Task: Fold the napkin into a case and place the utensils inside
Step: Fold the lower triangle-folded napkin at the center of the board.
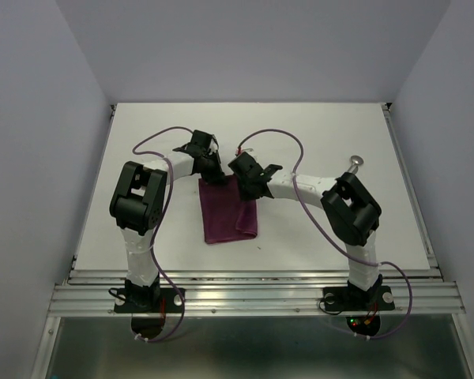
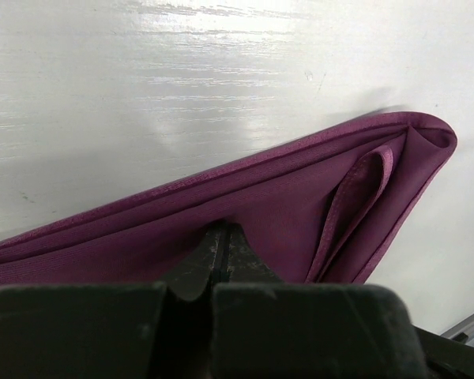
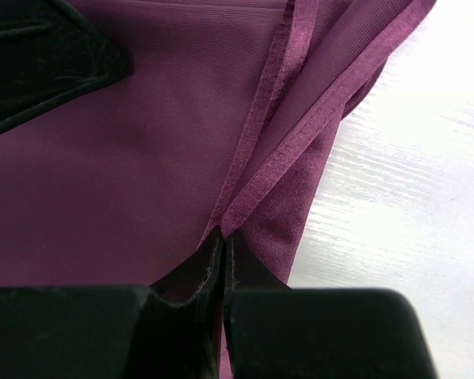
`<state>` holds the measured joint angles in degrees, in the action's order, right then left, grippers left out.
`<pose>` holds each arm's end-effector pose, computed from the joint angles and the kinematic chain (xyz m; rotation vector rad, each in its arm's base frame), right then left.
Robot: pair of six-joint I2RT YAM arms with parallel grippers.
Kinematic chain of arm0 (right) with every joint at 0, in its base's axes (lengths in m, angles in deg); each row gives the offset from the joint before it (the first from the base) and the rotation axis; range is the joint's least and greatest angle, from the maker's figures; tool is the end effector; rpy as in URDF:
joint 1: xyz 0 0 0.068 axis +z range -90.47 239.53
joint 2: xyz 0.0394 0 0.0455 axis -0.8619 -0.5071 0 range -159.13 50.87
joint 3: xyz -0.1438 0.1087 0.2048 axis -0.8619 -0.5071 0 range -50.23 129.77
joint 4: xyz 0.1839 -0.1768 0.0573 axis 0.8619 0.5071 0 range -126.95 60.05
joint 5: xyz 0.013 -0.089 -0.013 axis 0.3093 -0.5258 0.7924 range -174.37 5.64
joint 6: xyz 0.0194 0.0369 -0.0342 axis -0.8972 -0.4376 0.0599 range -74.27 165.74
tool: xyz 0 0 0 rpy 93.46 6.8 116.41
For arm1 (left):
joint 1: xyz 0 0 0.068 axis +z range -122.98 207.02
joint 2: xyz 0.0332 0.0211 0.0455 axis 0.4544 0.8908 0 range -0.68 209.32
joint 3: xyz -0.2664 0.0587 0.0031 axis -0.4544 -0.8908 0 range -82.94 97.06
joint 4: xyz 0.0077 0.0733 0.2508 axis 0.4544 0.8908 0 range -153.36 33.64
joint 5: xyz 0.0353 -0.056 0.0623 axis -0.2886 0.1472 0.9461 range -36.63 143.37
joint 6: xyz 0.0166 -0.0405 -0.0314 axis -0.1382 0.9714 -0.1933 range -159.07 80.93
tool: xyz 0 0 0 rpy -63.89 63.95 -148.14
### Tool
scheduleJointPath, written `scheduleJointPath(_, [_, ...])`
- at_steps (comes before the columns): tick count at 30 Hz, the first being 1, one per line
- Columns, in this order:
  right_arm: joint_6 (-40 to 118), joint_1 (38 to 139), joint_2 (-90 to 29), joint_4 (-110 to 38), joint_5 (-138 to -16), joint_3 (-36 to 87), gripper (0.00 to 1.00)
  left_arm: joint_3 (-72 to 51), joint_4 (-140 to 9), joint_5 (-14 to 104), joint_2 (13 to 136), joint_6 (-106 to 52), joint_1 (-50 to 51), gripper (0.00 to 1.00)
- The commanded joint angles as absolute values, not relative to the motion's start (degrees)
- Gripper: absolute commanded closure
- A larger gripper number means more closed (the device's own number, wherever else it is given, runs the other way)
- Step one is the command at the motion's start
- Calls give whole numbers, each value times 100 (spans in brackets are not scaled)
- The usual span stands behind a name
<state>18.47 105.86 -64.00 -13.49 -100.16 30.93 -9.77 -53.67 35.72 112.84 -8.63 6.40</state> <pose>0.3016 0.3021 0.1761 -0.3156 2.5006 0.1646 0.3895 -0.1580 0.1600 -0.0742 2.5412 -0.7534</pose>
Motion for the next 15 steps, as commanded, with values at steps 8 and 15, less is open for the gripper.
scheduleJointPath(8, [2007, 10849, -6242, -1594, -9773, 3370, 99, -1008, -5150, 3869, 11507, -1033, 619, 100])
scheduleJointPath(15, [1955, 10910, -6330, -1525, -9930, 3467, 99, -1017, -5159, 3869, 11499, -1033, 619, 100])
